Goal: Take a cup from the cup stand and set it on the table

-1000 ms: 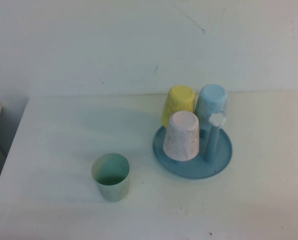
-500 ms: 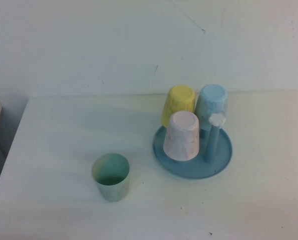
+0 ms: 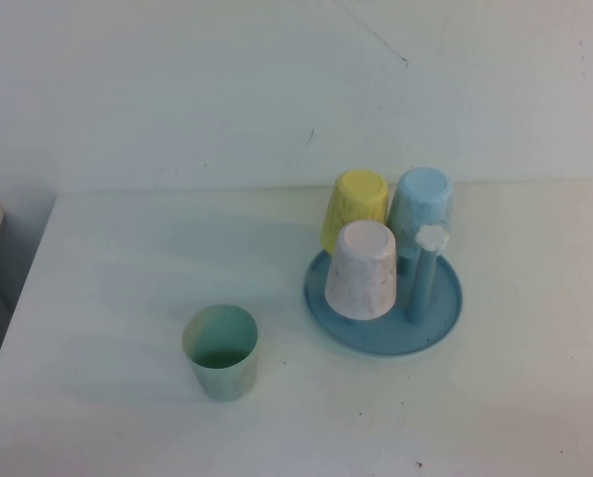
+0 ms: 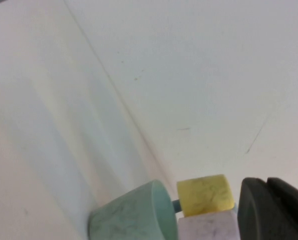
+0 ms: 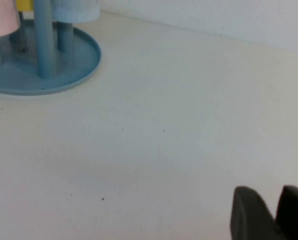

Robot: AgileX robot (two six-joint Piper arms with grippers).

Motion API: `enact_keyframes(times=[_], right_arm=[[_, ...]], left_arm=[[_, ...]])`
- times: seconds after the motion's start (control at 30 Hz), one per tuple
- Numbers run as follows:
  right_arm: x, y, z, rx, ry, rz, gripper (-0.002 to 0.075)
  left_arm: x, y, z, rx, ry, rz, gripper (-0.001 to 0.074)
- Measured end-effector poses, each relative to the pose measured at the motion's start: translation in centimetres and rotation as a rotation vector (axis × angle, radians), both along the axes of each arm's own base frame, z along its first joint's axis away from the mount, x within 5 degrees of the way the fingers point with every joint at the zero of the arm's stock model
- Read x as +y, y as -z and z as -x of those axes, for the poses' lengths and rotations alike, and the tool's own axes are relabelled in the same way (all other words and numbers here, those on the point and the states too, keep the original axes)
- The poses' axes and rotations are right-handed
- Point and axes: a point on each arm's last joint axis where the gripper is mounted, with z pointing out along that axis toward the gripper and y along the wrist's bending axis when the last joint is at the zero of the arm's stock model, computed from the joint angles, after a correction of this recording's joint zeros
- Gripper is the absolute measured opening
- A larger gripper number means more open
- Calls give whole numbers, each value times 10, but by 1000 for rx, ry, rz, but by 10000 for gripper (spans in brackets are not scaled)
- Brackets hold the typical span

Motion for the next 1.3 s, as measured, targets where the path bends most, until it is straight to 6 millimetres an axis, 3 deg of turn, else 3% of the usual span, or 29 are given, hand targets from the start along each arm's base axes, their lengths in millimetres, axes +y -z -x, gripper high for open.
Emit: enact_keyframes(times=[0.37,0.47,0.57,0.73,0.87,1.0,1.13,1.3], right_arm=[[0,0,0,0,0,0,127],[0,0,0,0,0,0,127],[0,0,0,0,0,0,127],[0,0,0,0,0,0,127],[0,0,0,0,0,0,127],[0,0,0,0,0,0,127],[0,0,0,0,0,0,127],[0,0,0,0,0,0,127]], left_arm=[[6,-6,-1,-64,-66,63,-3],[3,-5,-1,-58,-35,-30,-3],[-10,-9,4,-43,136,-231,-3],[-25,-64,6,9,418,-609,-3],[-27,-125,-7,63,585,-855,-3],[-28,-171,-39,86,700,-983,-3],[-29,-201,-76,64,771,-1029,-3],[-36,-214,-129,2,885,-1018,-3]])
